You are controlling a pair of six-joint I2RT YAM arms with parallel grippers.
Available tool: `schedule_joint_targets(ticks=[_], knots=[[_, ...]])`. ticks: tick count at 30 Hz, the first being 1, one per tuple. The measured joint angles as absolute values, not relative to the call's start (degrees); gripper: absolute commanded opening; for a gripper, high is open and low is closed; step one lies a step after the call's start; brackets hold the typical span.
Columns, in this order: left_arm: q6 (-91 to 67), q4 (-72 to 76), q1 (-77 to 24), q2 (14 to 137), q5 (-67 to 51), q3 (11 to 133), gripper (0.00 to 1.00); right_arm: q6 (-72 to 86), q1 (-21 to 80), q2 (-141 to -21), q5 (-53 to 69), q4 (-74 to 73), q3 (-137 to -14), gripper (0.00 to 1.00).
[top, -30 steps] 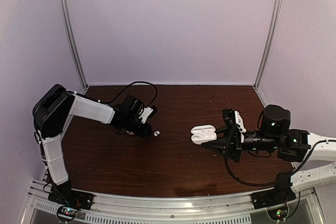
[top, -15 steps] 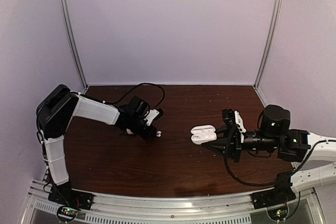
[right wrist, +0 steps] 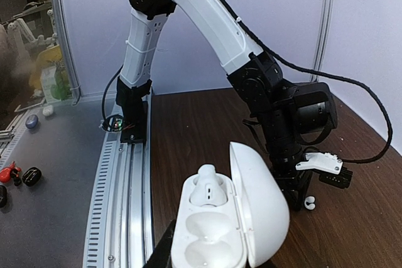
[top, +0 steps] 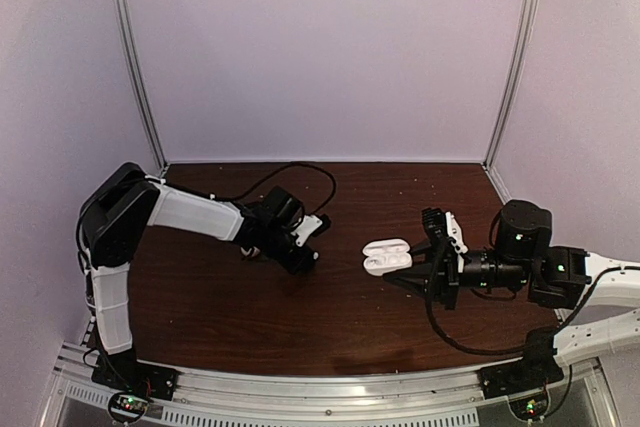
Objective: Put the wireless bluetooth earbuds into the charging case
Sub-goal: Move the right earbud to the center of the board.
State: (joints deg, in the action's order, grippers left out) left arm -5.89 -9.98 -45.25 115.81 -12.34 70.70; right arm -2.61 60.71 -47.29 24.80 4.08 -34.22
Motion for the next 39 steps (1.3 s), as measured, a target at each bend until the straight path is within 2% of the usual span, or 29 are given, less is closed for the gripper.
schedule_joint_targets(ticks=[10,16,28,39], knots=[[-0.3,-13.6,-44.9,111.6,-12.4,72.6,0.4,-2.6,60.7,-47.3,24.8,4.1,-34.2,0.0],[6.0,-16.9,-44.6,113.7,-12.9,77.6,0.47,-2.6,60.7,-47.4,24.8,4.1,-34.2,0.0],[13.0,-21.6,-42.3,123.3,-14.9,86.2,0.43,-2.6,60.7,-47.8,24.9,4.1,-34.2,0.0],[12.3,-21.8,-41.9,123.9,-19.0,85.6,0.26,-2.6,60.7,-48.1,24.9,4.1,-34.2,0.0]])
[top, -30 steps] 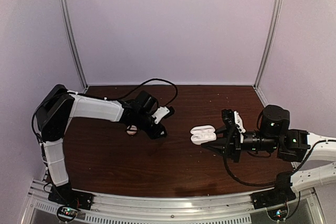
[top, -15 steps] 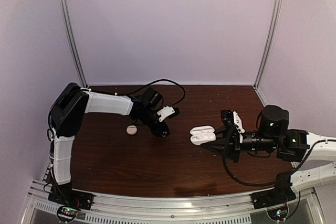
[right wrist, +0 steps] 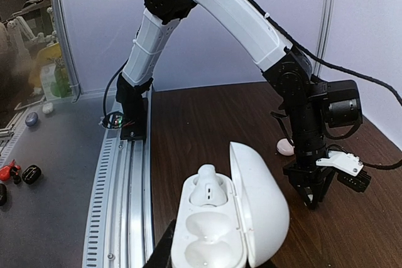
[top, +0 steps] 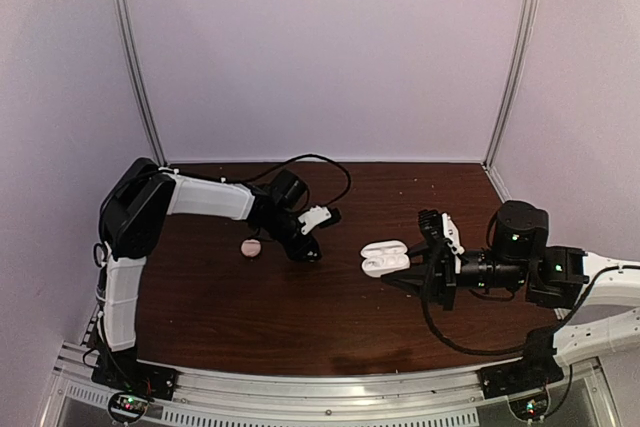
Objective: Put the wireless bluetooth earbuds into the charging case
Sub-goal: Move the right earbud to the center of the board.
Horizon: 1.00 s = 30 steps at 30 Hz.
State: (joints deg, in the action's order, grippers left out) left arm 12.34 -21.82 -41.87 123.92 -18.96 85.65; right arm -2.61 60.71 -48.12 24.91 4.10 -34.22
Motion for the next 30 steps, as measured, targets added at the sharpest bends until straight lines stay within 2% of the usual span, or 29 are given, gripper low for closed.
schedule_joint_targets(ticks=[6,23,27,30], knots=[[9.9,-19.2,-41.3,121.5,-20.1,81.0,0.2,-2.6,60.7,-48.2,25.3,4.1,-34.2,0.0],[1.6,-18.4,-47.0,111.9,-21.6,68.0,0.15,-2.6,60.7,-48.2,25.5,4.1,-34.2,0.0],[1.2,-19.7,-47.7,111.3,-23.9,67.4,0.19,-2.6,60.7,-48.2,25.6,4.1,-34.2,0.0],[1.4,-21.1,-47.8,111.0,-24.0,67.4,0.33,-2.6,60.7,-48.2,25.6,4.1,-34.2,0.0]])
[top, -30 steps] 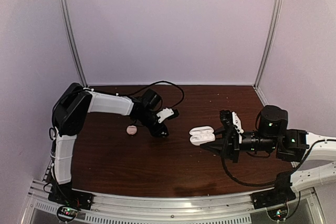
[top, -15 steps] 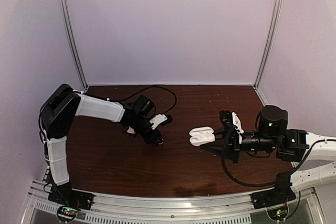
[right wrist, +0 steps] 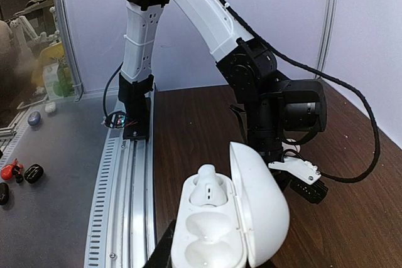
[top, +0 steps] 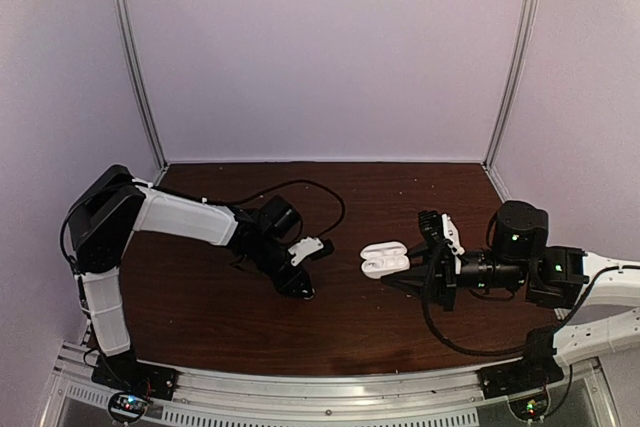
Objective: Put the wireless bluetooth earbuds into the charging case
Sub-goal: Move the right earbud to the center of the board.
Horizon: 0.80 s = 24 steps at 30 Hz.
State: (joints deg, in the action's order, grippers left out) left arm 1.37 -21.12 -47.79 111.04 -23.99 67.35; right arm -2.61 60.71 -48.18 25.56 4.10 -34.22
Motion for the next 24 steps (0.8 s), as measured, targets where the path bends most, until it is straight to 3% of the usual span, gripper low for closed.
schedule_joint_targets(ticks=[3,7,16,24], knots=[[1.6,-21.5,-47.8,111.0,-22.2,67.4,0.42,-2.6,60.7,-48.2,25.6,4.1,-34.2,0.0],[1.8,-21.5,-47.8,109.2,-18.7,67.3,0.44,-2.6,60.7,-48.2,25.6,4.1,-34.2,0.0],[4.9,-16.6,-48.9,95.9,-15.5,61.5,0.32,-2.6,60.7,-48.2,25.6,4.1,-34.2,0.0],[8.6,-14.5,-56.6,96.7,-12.4,59.2,0.25,-2.6,60.7,-48.2,25.6,4.1,-34.2,0.0]])
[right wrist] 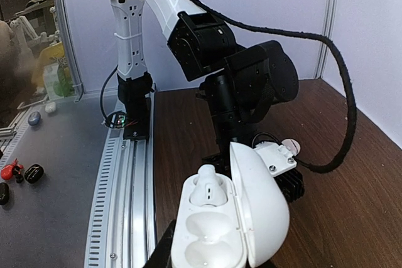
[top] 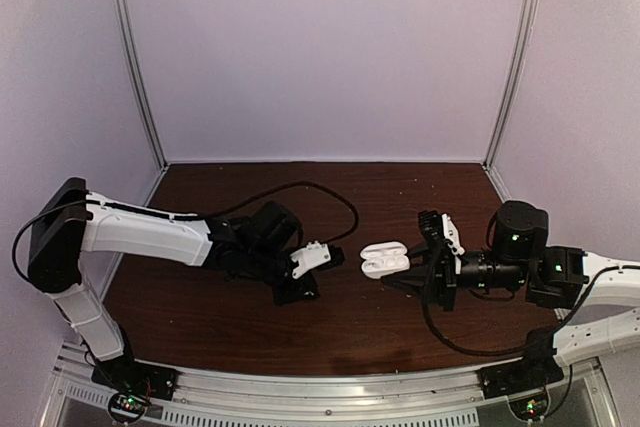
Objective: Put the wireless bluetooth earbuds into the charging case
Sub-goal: Move the right earbud to the center of the board, then pick up the right earbud from the center of the board.
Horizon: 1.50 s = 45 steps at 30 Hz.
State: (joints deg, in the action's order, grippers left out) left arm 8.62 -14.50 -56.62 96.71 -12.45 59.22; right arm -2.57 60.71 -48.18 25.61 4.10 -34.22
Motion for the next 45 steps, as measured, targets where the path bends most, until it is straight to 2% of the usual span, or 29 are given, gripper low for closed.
schedule_joint_targets(ticks=[26,45], knots=[[9.0,-15.1,-57.3,106.5,-6.2,62.1,0.24,-2.6,60.7,-47.8,25.5,4.1,-34.2,0.0],[8.4,-15.0,-55.4,106.7,-4.7,62.6,0.25,-2.6,60.7,-47.8,25.5,4.1,-34.2,0.0]])
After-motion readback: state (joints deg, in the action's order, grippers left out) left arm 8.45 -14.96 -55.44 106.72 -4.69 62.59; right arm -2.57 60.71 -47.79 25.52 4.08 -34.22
